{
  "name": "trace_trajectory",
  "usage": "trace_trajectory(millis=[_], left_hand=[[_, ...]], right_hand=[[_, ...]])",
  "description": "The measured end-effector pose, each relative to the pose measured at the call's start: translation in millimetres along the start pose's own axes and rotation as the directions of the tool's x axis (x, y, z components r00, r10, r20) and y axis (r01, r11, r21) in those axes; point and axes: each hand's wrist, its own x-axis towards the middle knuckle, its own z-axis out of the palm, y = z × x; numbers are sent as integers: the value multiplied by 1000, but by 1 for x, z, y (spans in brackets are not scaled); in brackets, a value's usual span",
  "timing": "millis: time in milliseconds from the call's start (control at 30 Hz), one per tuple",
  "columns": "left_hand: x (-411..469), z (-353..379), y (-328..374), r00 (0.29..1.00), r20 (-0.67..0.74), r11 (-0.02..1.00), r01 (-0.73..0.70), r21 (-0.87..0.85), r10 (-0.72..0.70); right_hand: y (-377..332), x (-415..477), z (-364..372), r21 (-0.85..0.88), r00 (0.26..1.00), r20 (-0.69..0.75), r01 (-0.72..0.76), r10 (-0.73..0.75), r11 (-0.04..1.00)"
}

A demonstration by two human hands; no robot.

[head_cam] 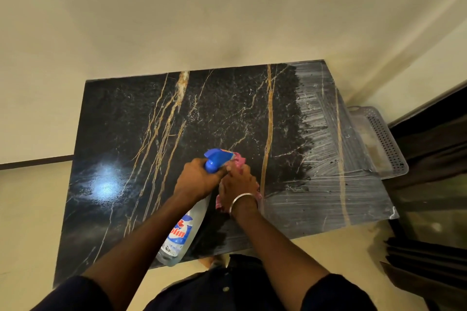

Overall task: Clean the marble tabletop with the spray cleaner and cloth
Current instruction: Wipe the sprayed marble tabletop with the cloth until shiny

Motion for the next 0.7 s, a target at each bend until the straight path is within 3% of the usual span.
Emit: trace_trajectory(millis=[167, 400, 533, 700], left_hand=[[0, -1, -2, 1000, 14, 1000, 1, 11, -1], [1, -7, -5, 999, 30, 1000, -24, 4, 23], [-1, -10, -10, 1000, 23, 1000, -9, 2, 9], [-6, -10, -11, 1000, -7, 1000, -9, 27, 9]], right_hand=[[28, 0, 11, -15, 991, -49, 127, -127, 992], [125, -2, -1, 27, 959, -143, -241, 243, 970], [113, -2, -1, 99, 915, -147, -364, 375, 926], [47, -17, 17, 61, 969, -136, -198, 205, 978]])
